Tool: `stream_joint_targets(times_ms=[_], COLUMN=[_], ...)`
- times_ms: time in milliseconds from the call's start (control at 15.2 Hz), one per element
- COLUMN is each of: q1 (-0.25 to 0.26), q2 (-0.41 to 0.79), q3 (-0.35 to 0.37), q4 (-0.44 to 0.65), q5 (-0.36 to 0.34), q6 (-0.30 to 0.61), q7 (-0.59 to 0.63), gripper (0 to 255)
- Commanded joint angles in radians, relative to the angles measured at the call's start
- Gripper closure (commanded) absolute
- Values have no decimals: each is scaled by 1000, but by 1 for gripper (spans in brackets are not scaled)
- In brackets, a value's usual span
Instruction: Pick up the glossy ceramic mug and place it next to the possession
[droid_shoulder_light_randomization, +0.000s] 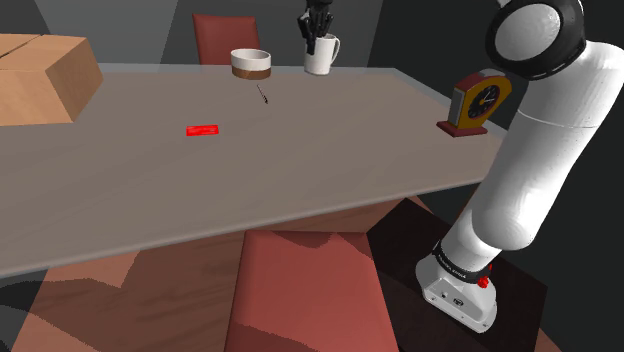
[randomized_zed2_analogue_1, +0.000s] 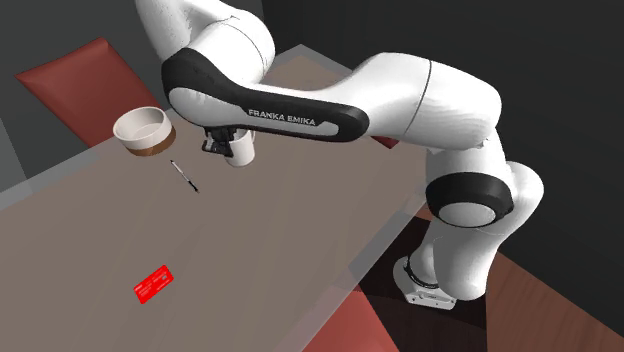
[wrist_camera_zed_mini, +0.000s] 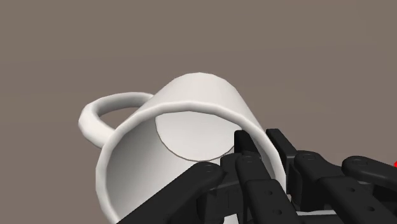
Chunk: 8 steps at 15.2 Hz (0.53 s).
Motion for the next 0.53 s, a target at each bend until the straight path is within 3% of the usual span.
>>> stream_joint_targets(times_ms=[0, 462], q1=[29, 122], q2=[-9, 20], q3=[20, 85], q4=[-22, -30], q5=[-6, -23], q6=[12, 41], q7=[49, 207], gripper=[255, 255])
